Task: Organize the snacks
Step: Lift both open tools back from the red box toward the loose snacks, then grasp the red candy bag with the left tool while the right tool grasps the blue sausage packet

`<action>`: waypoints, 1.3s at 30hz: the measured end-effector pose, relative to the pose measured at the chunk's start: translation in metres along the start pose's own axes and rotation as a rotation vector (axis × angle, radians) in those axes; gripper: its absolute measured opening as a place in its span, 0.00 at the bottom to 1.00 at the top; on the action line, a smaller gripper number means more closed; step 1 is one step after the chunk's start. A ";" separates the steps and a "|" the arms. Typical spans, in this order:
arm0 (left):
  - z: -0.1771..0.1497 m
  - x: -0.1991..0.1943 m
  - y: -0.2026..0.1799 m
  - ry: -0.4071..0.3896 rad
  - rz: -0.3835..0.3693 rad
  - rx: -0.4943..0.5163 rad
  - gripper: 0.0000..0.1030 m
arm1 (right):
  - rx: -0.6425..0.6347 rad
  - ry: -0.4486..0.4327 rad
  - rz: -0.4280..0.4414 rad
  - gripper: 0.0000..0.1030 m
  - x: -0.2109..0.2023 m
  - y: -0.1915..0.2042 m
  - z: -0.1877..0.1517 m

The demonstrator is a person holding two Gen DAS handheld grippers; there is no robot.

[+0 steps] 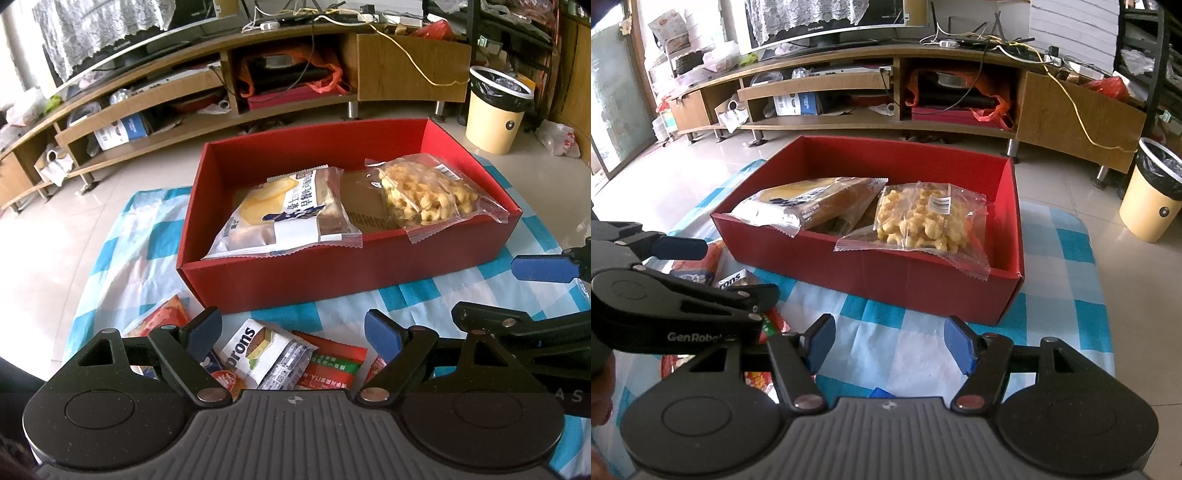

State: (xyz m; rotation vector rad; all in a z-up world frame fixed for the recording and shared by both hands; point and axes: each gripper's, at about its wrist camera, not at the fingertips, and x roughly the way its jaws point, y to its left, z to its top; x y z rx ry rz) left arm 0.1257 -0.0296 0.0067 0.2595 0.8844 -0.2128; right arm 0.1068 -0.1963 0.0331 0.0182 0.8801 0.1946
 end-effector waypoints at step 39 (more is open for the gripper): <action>-0.017 -0.001 0.019 0.050 -0.068 0.010 0.88 | -0.277 0.152 0.171 0.68 0.013 -0.018 -0.032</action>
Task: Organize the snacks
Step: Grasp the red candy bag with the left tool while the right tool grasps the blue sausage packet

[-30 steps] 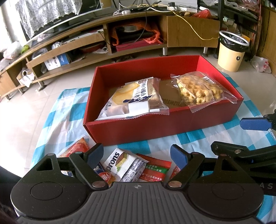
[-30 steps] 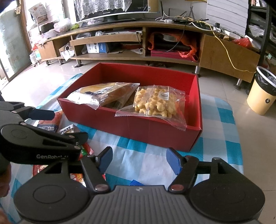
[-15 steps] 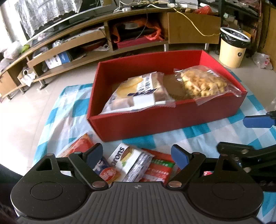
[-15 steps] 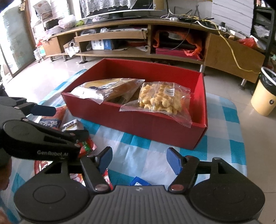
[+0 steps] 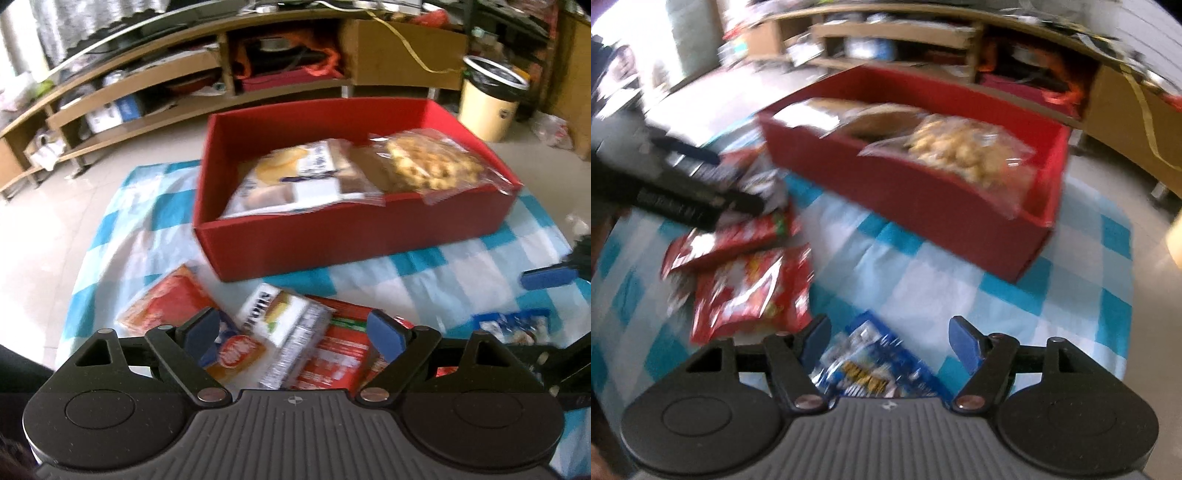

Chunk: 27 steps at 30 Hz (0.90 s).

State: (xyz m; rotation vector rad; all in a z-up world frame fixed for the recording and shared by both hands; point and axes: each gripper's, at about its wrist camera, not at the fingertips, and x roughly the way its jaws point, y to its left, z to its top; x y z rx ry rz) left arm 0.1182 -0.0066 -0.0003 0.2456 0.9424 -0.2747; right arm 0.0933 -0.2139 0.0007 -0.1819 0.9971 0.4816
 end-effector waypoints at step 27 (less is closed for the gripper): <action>-0.029 0.023 -0.079 0.094 -0.200 0.336 0.90 | 0.102 0.059 0.041 0.49 -0.004 -0.019 -0.035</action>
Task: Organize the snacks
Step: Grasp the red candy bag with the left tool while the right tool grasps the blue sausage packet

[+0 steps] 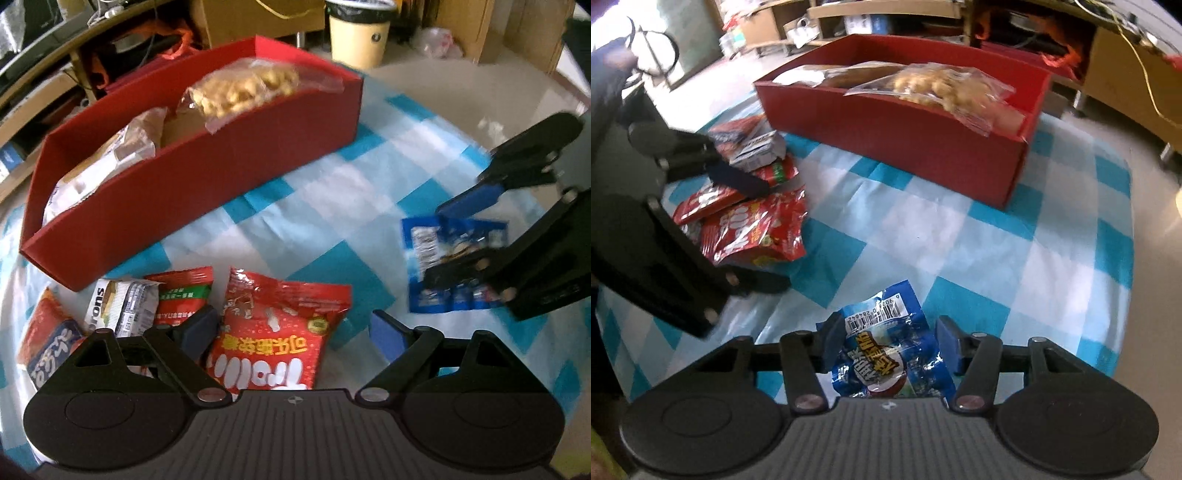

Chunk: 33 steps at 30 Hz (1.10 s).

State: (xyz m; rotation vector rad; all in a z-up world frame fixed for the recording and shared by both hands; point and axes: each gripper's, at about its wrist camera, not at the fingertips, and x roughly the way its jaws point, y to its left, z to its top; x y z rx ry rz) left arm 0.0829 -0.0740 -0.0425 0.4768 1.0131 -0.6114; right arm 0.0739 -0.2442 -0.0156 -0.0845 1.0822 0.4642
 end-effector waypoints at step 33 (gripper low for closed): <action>-0.002 -0.003 -0.016 0.035 0.047 -0.041 0.76 | -0.020 -0.042 -0.119 0.65 -0.011 0.015 -0.015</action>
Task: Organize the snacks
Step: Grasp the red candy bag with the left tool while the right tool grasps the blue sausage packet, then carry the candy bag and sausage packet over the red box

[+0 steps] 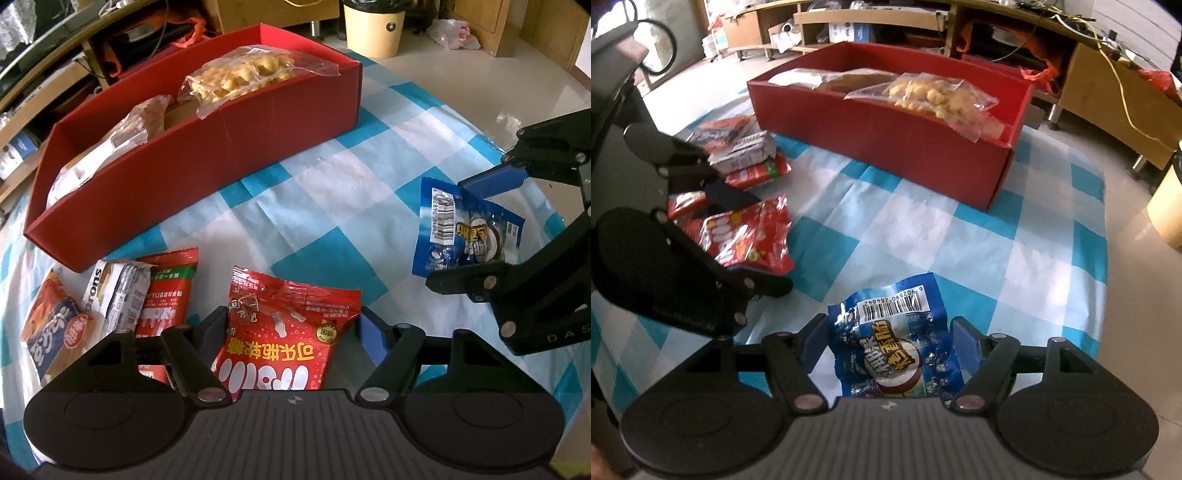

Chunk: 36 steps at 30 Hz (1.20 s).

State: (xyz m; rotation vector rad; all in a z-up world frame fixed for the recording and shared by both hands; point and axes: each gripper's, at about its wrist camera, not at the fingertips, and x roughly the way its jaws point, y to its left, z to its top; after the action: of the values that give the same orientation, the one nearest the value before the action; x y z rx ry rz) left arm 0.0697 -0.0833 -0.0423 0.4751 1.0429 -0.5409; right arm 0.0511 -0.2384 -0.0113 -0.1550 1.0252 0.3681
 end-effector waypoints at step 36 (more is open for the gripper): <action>0.000 -0.019 0.002 -0.042 0.041 -0.064 0.74 | 0.092 -0.079 -0.011 0.65 -0.014 -0.003 0.007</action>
State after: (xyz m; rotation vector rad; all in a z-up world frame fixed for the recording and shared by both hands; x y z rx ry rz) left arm 0.0636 -0.0780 -0.0255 0.4264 1.0055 -0.4775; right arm 0.0507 -0.2421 0.0041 -0.0628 0.9612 0.3136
